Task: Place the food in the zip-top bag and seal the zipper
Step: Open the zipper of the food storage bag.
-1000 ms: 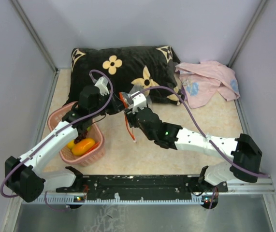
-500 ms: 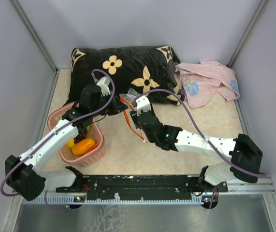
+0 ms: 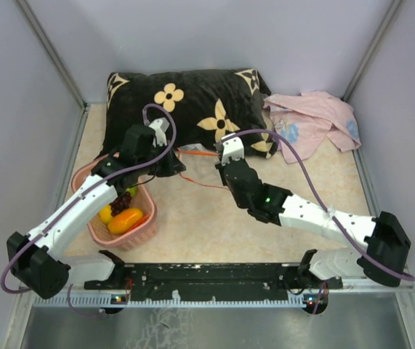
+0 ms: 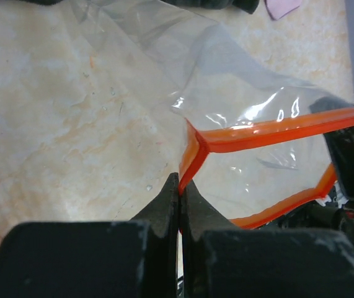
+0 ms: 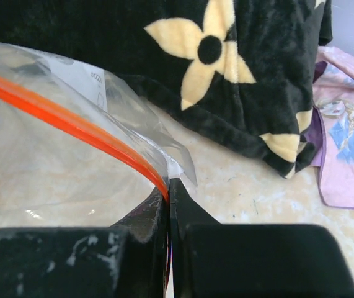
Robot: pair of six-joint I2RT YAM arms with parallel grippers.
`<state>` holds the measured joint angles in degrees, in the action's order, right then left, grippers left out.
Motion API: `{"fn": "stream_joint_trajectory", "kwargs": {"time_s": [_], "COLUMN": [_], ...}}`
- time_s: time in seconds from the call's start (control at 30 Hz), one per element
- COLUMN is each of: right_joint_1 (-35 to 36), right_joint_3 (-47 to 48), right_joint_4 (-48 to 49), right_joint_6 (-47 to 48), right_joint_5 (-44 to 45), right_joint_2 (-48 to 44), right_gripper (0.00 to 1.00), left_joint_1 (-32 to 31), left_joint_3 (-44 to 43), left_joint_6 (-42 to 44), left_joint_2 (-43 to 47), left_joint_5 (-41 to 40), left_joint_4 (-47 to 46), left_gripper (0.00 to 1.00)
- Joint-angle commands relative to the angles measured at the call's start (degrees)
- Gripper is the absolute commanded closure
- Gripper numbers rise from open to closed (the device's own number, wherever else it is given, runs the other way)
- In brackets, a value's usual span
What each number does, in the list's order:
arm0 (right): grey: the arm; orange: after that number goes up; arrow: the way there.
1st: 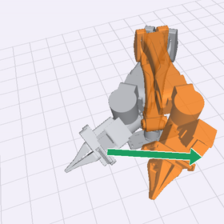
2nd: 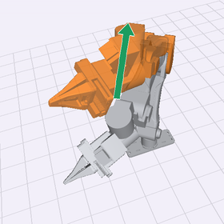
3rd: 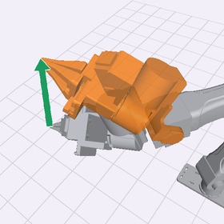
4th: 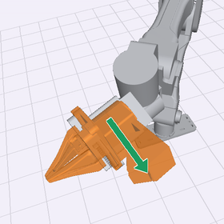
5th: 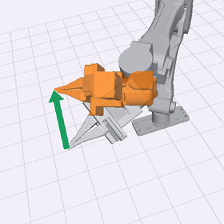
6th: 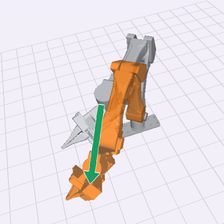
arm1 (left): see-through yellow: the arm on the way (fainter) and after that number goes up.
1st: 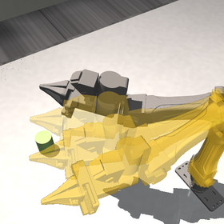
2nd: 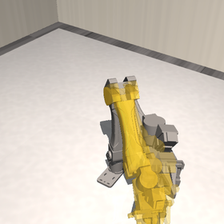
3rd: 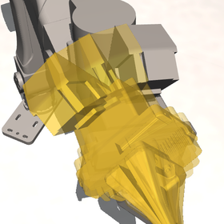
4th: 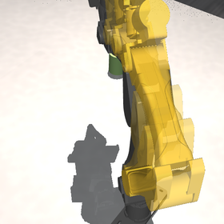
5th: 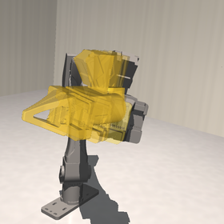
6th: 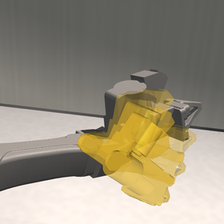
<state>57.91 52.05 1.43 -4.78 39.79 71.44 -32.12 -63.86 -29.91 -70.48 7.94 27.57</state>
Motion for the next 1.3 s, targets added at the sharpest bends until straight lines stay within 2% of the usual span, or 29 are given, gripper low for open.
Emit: {"fn": "stream_joint_trajectory", "kwargs": {"time_s": [0.0,0.13,0.27,0.37,0.47,0.63,0.8,1.0,1.07,1.2,1.27], "right_joint_1": [-0.9,-0.9,-0.3,2.4,4.8,5.8,6.6,7.5,7.6,7.6,7.5], "right_joint_3": [2.2,4.8,6.2,6.3,6.8,9.8,13.7,14.7,14.7,13.6,13.0], "right_joint_4": [-1.2,-2.6,-2.8,-1.0,0.2,-3.1,-5.7,-5.2,-5.0,-4.5,-4.4], "right_joint_6": [0.7,-1.2,-5.5,-7.2,-9.9,-18.8,-21.9,-24.1,-23.9,-21.9,-20.2], "right_joint_5": [1.3,-1.8,-2.9,1.7,7.4,12.2,14.8,13.2,12.1,10.9,11.9], "right_joint_2": [-3.4,-3.5,-1.5,0.0,1.9,5.4,9.0,10.7,11.0,10.6,10.1], "right_gripper": [1.0,1.0,1.0,1.0,1.0,1.0,1.0,1.0,1.0,1.0,1.0], "left_joint_1": [-0.2,-0.2,-0.2,-0.2,-0.2,-0.8,-1.5,-2.3,-2.3,-2.4,-2.5], "left_joint_3": [-3.2,-4.7,-3.4,-0.2,3.3,7.7,10.0,11.2,11.5,11.1,10.5], "left_joint_6": [5.5,6.9,2.6,-2.6,-8.1,-14.1,-16.4,-16.5,-16.0,-13.2,-11.8], "left_joint_2": [-1.0,-1.8,0.3,3.0,5.6,8.3,9.7,8.6,8.1,6.9,6.6], "left_joint_5": [-2.3,-5.4,-3.3,-1.1,0.4,-1.0,-3.7,-5.2,-5.7,-7.4,-7.7], "left_joint_4": [6.5,9.5,5.4,-0.8,-6.4,-10.7,-11.5,-13.0,-14.0,-14.0,-12.9], "left_gripper": [1.0,0.99,0.78,0.66,0.58,0.51,0.45,0.44,0.48,0.69,0.83]}}
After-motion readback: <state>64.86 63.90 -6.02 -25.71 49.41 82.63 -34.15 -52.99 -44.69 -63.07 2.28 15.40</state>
